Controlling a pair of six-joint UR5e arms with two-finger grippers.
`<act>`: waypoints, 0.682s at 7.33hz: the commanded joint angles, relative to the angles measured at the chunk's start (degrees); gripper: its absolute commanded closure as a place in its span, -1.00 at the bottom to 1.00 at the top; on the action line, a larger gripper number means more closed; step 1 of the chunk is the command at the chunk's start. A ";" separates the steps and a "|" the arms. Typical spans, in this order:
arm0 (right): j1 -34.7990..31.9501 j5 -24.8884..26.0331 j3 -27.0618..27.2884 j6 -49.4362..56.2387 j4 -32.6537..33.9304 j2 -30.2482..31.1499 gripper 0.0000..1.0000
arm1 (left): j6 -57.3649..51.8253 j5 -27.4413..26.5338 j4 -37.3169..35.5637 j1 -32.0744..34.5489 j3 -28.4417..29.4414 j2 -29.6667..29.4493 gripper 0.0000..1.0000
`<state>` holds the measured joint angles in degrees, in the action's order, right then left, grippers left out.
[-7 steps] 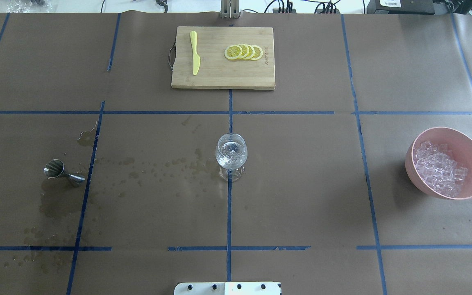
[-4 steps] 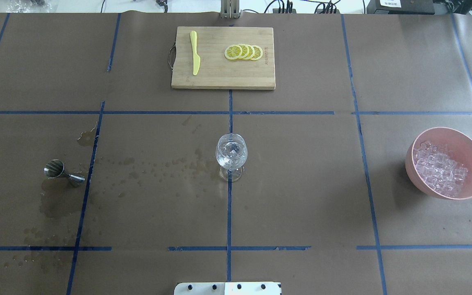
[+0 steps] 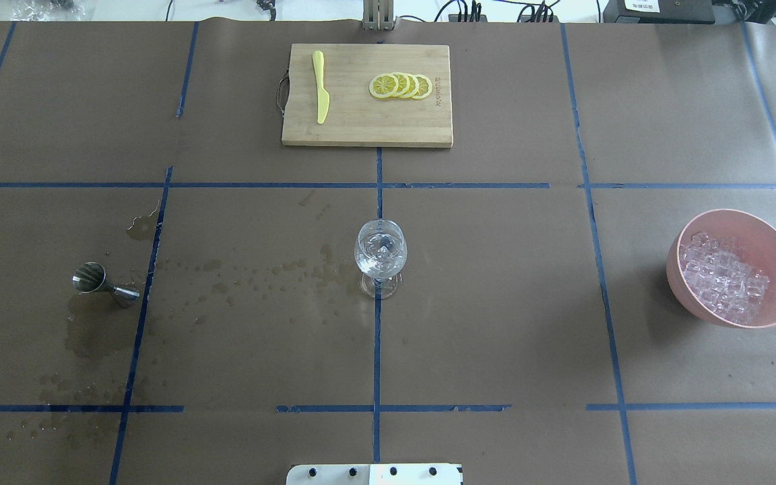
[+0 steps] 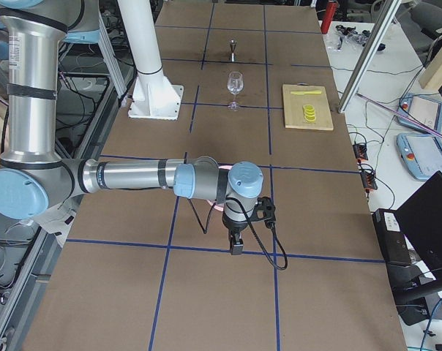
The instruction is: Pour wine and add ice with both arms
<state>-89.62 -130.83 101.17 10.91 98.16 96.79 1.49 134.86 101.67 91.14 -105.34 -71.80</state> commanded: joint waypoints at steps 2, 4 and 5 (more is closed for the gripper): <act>-0.02 -0.21 -0.18 -8.51 -6.04 0.77 -1.00 | 0.00 0.32 0.02 0.00 -0.31 0.08 -1.00; -0.02 -0.48 0.08 -8.63 -6.14 0.68 -1.00 | 0.00 0.32 0.02 0.00 0.04 0.08 -1.00; 0.06 -0.48 0.00 -8.72 -6.66 0.68 -1.00 | 0.00 0.32 0.02 0.00 0.04 0.08 -1.00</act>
<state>-89.63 -131.24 101.14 2.45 92.02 97.48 1.49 135.17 101.69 91.14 -105.37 -71.73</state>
